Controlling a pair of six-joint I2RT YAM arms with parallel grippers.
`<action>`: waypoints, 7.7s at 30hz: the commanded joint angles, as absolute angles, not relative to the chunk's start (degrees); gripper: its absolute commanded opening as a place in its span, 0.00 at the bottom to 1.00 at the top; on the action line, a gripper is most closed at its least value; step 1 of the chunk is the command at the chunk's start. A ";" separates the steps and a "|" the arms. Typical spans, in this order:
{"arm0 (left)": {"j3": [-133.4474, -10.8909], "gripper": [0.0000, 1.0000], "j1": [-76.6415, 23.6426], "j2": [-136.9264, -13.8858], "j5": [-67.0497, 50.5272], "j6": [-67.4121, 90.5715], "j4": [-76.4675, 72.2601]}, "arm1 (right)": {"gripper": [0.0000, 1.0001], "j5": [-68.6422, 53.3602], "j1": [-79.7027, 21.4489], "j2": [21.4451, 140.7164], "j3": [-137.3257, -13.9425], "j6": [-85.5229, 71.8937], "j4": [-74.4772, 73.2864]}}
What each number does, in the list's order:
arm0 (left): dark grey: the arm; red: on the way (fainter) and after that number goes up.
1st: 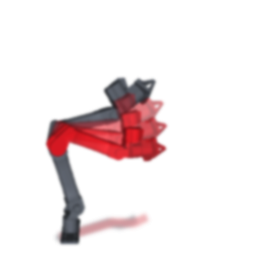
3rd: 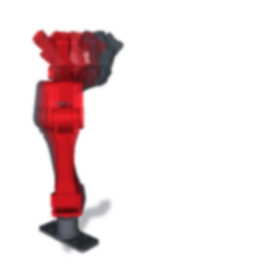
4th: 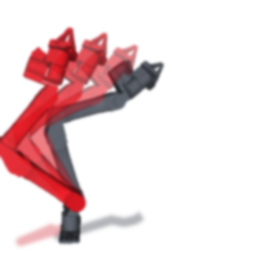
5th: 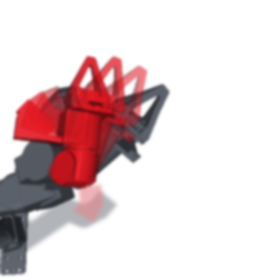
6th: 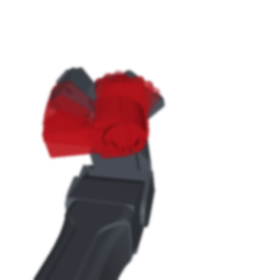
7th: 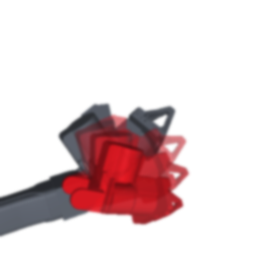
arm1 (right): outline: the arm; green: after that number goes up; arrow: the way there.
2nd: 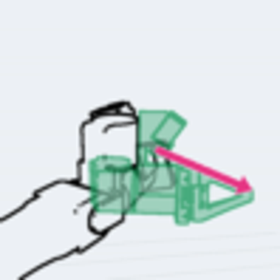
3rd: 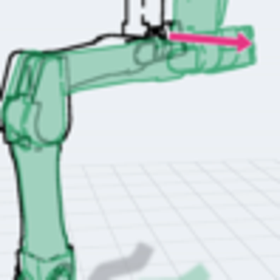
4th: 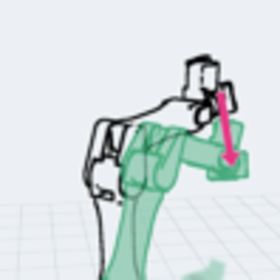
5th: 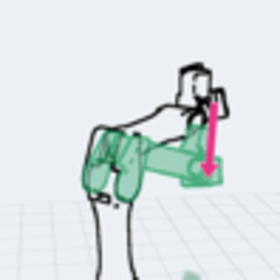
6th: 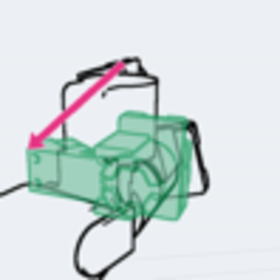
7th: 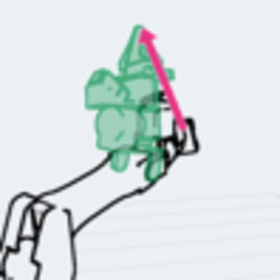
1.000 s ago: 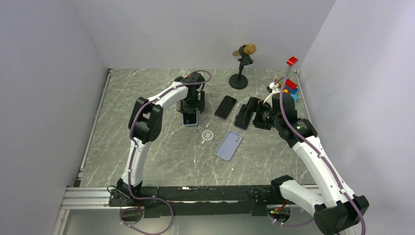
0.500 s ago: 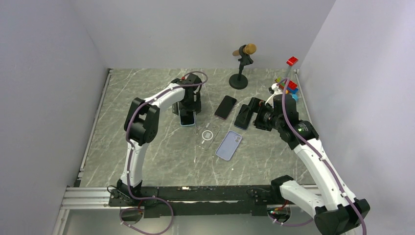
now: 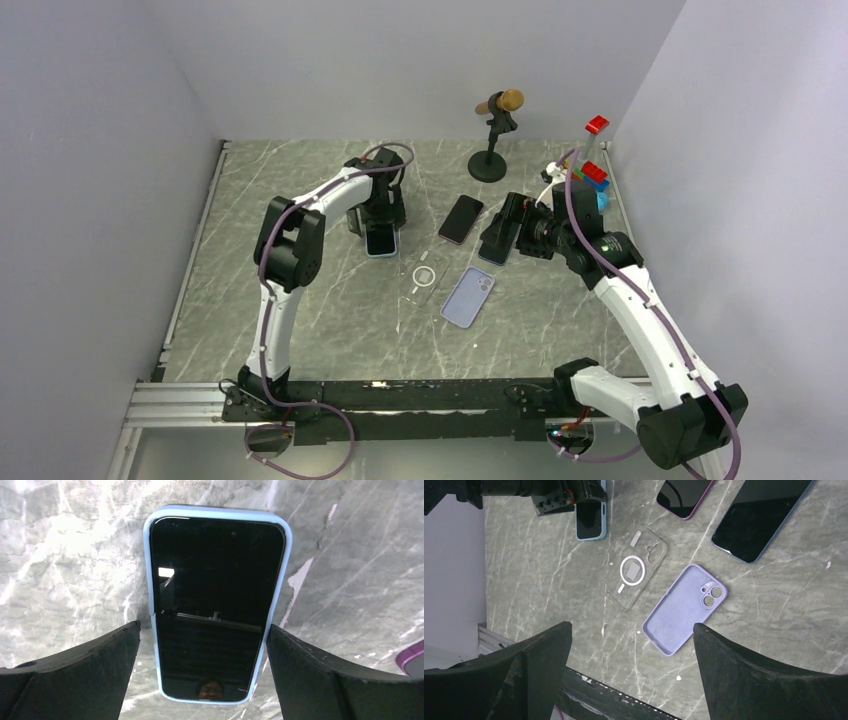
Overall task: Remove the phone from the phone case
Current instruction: Pick up the phone at the center of the board, then adjust the phone, then remove the phone case from the phone.
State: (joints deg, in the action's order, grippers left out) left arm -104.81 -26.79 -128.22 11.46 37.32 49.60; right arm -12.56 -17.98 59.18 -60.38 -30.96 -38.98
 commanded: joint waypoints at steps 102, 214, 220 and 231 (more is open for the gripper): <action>-48.95 0.77 -22.70 -56.52 -45.27 66.24 -1.39 | 0.00 -57.06 -14.28 76.96 -65.50 -58.99 -2.33; -51.19 0.92 -30.03 -48.07 -30.87 71.19 -8.64 | 0.00 -36.28 -27.51 80.47 -68.71 -93.69 36.68; -47.07 0.94 -30.22 -43.96 -27.38 69.64 -15.78 | 0.00 -35.58 -27.49 82.02 -68.29 -95.60 39.88; -55.85 0.99 -30.23 -38.41 -11.33 55.56 7.85 | 0.00 -35.13 -27.32 80.56 -66.86 -90.12 33.99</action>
